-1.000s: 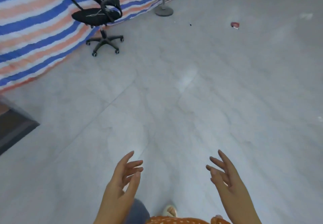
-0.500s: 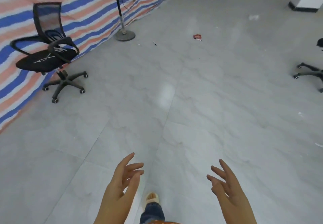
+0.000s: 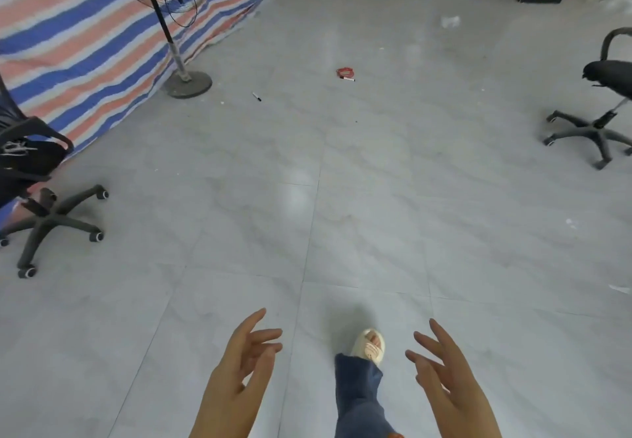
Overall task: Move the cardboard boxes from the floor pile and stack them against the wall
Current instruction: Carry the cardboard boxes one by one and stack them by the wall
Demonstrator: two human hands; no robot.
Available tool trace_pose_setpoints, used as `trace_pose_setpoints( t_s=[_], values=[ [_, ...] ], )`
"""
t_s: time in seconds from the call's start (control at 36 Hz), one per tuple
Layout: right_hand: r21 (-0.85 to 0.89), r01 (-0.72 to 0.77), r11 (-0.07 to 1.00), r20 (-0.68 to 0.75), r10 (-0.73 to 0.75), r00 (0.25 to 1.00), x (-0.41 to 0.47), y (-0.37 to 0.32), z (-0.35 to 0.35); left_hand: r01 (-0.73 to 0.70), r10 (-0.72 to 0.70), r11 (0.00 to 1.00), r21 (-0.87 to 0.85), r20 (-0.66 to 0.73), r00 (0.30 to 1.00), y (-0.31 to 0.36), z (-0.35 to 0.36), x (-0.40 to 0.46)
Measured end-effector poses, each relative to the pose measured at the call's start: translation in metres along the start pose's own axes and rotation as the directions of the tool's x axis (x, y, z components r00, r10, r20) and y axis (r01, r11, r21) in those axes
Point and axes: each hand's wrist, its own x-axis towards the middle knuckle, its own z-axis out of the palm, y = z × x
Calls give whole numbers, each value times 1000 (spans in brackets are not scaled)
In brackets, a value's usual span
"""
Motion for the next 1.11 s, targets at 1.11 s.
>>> trace_pose_setpoints(
  t_s=[1.11],
  values=[
    [-40, 19, 999, -100, -23, 995, 762, -256, -18, -98, 99, 995, -13, 159, 982, 251, 187, 771]
  ],
)
